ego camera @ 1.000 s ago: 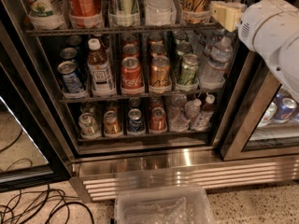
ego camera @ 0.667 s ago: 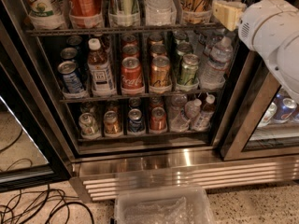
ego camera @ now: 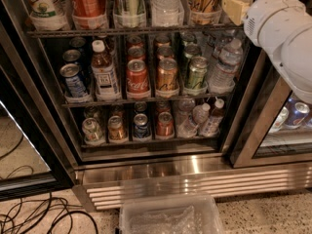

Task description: Pick redbull can from top shelf of fridge

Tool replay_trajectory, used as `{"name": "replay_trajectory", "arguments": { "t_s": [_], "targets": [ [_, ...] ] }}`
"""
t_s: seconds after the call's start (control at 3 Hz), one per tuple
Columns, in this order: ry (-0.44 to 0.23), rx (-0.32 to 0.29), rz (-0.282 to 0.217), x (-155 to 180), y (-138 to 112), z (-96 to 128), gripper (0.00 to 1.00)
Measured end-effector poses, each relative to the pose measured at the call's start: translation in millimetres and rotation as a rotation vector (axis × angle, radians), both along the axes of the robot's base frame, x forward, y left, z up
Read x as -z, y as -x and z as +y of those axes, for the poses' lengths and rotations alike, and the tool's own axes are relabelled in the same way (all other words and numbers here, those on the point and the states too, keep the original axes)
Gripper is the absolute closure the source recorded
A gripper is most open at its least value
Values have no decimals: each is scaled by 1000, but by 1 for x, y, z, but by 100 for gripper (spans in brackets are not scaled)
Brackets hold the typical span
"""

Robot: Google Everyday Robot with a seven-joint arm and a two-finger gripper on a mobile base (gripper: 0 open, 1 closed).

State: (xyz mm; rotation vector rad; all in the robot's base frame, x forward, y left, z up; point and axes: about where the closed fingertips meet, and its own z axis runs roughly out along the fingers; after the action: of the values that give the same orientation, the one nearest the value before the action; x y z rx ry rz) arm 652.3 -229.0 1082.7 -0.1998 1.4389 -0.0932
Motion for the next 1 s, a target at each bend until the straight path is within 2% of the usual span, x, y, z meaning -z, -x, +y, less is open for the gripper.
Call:
{"name": "replay_trajectory", "arguments": {
  "t_s": [0.67, 1.0],
  "targets": [
    [-33, 10, 23, 15, -17, -8, 34],
    [-55, 17, 7, 14, -43, -12, 35]
  ]
}}
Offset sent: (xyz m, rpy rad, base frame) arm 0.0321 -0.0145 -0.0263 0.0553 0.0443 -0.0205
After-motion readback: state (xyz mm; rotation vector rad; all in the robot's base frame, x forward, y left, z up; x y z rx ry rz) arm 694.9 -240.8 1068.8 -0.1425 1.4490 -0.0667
